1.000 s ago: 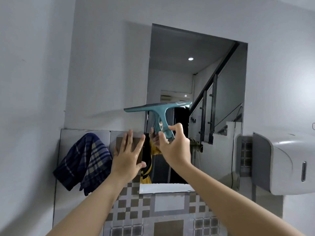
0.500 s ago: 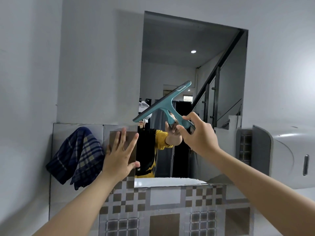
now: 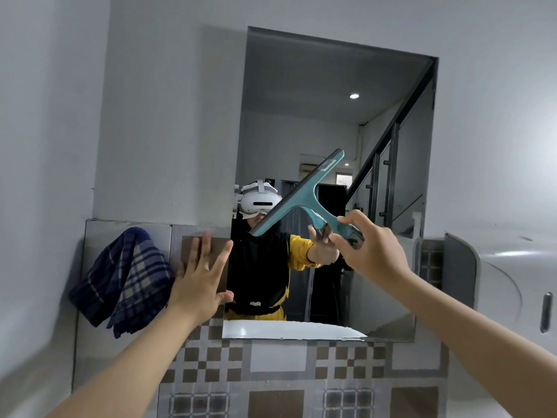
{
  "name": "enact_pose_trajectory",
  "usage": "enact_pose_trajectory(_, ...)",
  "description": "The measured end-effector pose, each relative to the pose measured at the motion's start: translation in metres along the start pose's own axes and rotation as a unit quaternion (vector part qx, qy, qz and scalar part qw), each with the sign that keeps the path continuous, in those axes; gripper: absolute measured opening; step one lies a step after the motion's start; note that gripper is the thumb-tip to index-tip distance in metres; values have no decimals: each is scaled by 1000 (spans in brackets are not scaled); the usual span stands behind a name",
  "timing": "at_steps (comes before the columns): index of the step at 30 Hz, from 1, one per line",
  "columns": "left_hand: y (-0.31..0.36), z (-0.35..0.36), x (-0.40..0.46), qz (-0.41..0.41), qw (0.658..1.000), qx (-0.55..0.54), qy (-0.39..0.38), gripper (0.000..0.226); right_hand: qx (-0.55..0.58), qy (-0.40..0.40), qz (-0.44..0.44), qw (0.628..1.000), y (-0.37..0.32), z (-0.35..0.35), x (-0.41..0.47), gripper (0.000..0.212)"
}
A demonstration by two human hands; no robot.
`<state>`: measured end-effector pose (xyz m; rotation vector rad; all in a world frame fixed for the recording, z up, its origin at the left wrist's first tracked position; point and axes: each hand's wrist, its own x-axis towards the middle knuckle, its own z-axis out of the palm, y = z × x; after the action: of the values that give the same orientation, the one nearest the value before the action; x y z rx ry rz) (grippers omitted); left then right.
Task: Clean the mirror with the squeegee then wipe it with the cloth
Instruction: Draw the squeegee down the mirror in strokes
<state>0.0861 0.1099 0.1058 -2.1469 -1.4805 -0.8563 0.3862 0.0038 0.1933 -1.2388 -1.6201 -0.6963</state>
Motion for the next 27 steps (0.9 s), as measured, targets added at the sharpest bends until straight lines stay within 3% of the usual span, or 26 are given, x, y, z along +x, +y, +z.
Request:
enact_pose_trajectory(15,22,-15,0,-55,997,28,-55,113,-24,-8,59,998,100,-66,-38,37)
enact_pose_trajectory(19,24,-17,1,-66,994,43,-81,114,-8,-2,74,997,110,-75,-52,28)
enact_pose_trajectory(27,26,-17,-1,-62,995,37,-75,112,93,8,230,969,77,-54,-72,20)
